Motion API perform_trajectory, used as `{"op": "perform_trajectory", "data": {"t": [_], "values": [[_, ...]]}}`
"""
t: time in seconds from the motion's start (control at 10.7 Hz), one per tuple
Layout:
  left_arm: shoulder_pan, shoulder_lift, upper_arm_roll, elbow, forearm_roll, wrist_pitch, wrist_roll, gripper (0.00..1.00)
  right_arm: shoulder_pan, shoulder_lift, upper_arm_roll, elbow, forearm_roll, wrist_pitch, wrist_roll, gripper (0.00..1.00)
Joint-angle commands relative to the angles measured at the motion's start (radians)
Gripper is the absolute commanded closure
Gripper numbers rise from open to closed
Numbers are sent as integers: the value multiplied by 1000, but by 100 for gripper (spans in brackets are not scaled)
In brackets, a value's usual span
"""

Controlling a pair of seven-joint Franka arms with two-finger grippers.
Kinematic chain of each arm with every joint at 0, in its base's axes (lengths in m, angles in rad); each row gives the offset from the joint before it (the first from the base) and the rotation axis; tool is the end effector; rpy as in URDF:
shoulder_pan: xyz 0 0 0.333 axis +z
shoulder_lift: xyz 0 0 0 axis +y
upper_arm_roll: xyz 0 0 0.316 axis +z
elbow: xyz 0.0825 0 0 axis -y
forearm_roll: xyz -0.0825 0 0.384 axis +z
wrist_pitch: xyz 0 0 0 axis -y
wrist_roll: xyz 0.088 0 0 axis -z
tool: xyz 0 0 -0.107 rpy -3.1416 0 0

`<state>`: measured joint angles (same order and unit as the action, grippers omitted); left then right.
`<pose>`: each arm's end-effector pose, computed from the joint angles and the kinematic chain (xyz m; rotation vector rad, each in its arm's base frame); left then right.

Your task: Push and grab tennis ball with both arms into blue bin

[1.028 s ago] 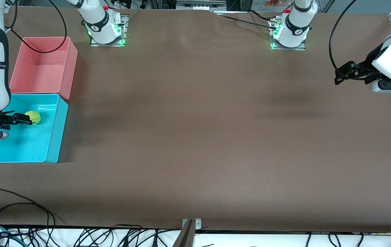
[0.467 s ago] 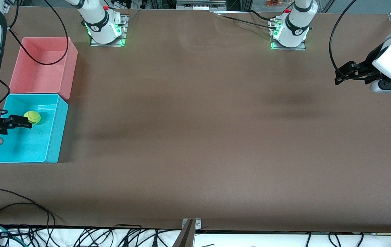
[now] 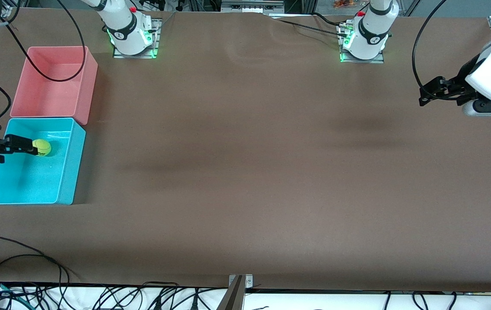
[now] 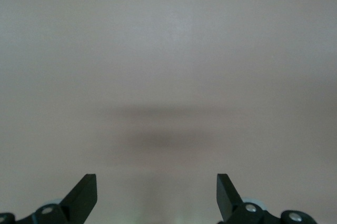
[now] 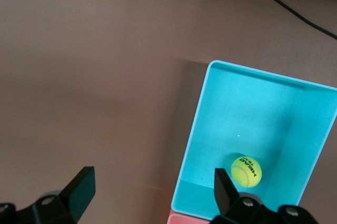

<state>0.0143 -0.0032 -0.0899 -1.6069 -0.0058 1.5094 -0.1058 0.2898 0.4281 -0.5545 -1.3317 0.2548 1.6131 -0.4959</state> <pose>0.5439 -0.0419 0.6043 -3.1347 -0.0472 0.1481 0.6595 -0.0822 0.5082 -3.0560 -0.3701 0.1043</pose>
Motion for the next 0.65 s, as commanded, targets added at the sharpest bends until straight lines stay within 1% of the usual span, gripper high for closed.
{"op": "perform_trajectory", "data": {"t": [0.0,0.09,0.28,0.47,0.56], "values": [[-7,11,-10,30,9,-38,-9,0,-101,-153,190,-21,-101,-84,170,0],[-7,11,-10,31,9,-44,-9,0,-133,-199,255,-23,-138,-110,207,0],[-7,11,-11,30,9,-46,-9,0,-225,-287,384,-52,-172,-154,321,0],[-8,11,-13,32,7,-46,-9,0,-357,-308,529,-76,-178,-139,349,0],[-7,11,-22,32,7,-46,-9,0,-421,-319,601,-87,-196,-119,350,0]]}}
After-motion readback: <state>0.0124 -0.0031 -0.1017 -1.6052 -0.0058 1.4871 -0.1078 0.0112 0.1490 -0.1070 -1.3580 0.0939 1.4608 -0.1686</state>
